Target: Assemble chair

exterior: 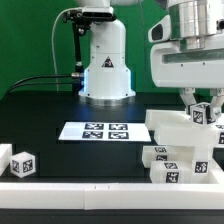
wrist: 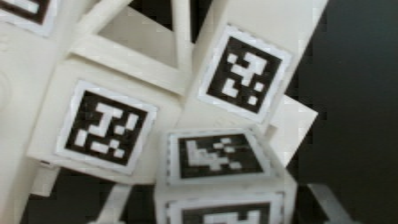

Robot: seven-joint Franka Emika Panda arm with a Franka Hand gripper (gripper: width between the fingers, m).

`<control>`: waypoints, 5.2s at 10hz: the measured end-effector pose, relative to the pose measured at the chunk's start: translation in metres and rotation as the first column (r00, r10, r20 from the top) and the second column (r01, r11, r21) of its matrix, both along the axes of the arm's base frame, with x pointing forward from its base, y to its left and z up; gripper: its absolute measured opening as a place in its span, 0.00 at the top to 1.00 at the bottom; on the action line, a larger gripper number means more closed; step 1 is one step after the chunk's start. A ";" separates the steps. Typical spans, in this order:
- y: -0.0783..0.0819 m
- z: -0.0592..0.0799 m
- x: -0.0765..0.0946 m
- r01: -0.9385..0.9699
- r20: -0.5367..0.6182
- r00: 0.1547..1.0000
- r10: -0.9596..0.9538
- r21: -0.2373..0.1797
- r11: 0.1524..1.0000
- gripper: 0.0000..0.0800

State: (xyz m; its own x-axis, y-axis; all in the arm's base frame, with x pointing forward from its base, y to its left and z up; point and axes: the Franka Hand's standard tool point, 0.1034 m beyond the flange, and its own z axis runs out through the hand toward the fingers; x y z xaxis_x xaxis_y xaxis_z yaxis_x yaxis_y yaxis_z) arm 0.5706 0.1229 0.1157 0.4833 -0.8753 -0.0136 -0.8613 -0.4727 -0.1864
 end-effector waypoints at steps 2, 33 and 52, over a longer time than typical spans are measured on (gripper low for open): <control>0.000 0.000 0.000 -0.056 0.006 0.998 0.056 -0.010 0.998 0.65; -0.006 -0.001 0.010 0.290 -0.005 0.957 -0.290 0.058 0.955 0.42; 0.001 0.001 0.015 -0.140 0.054 0.988 0.143 -0.058 0.988 0.65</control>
Offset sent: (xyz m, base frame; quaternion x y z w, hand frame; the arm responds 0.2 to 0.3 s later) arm 0.0096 0.0027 0.0105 -0.0503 -0.0004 -0.2489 0.9672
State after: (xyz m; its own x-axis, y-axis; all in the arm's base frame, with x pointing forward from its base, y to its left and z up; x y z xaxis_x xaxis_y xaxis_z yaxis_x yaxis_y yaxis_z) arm 0.5855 0.1237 0.1171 0.6011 -0.7966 0.0637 -0.7733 -0.5999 -0.2052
